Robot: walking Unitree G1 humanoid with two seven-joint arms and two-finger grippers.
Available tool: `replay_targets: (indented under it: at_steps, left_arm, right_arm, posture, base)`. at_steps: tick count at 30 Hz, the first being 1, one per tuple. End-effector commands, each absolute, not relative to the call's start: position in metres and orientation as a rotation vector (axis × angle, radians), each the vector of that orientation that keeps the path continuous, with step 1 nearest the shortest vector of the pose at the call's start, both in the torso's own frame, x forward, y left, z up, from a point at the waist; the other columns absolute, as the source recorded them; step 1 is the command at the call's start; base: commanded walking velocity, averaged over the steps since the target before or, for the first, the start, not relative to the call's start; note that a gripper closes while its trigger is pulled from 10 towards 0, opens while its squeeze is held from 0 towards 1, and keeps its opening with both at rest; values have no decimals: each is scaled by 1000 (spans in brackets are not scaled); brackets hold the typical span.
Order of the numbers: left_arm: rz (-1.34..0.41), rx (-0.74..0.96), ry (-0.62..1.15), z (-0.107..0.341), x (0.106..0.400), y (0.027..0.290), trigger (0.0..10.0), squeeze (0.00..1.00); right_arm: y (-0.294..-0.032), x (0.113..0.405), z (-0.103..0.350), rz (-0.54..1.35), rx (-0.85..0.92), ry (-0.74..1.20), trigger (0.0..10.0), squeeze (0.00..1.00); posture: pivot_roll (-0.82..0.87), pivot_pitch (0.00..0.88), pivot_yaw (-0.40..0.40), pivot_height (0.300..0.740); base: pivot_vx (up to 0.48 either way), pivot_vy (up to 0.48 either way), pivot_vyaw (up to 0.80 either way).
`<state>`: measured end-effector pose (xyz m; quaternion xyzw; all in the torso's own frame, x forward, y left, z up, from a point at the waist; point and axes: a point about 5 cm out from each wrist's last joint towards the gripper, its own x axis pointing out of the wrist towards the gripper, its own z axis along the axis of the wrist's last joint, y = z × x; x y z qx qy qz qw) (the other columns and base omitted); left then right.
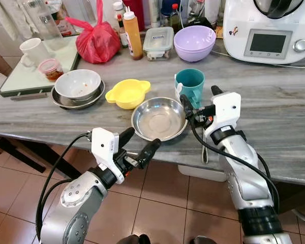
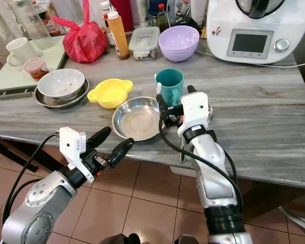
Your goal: Setting the table
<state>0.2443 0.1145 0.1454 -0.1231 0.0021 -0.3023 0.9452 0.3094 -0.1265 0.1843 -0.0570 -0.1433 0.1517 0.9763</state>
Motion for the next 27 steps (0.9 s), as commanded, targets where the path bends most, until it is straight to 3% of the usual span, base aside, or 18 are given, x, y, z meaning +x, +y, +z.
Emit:
replay_targets:
  at_steps: [1, 6, 15, 17, 18, 22, 27]
  left_arm:
    - [-578, -236, 3, 143, 245, 120, 10000, 0]
    - [-558, -226, 13, 138, 245, 122, 10000, 0]
    - [-354, -143, -5, 135, 257, 134, 10000, 0]
    - [-351, -150, -6, 135, 259, 134, 10000, 0]
    - [-318, -132, -13, 136, 262, 137, 10000, 0]
    - [-270, -108, -21, 135, 264, 141, 10000, 0]
    - [-249, -100, -34, 136, 263, 139, 10000, 0]
  right_arm:
    - [-121, 304, 184, 328, -110, -285, 10000, 1000]
    - [-126, 296, 177, 316, -111, -255, 10000, 1000]
    - [-133, 290, 171, 267, -147, -225, 10000, 1000]
    - [-133, 291, 171, 262, -143, -221, 10000, 945]
    - [-134, 291, 171, 264, -146, -219, 10000, 39]
    - [-133, 290, 170, 261, -166, -212, 10000, 0]
    - [-133, 286, 171, 265, -180, -227, 10000, 0]
  posture:
    - [-93, 104, 143, 740]
    - [-93, 102, 146, 740]
    - [-96, 88, 159, 740]
    - [-98, 86, 161, 740]
    - [-98, 86, 163, 740]
    - [-100, 86, 162, 740]
    - [-100, 92, 162, 740]
  base:
    - [0, 0, 0]
    - [0, 0, 0]
    - [0, 0, 0]
    - [0, 0, 0]
    - [0, 0, 0]
    - [0, 0, 0]
    - [0, 0, 800]
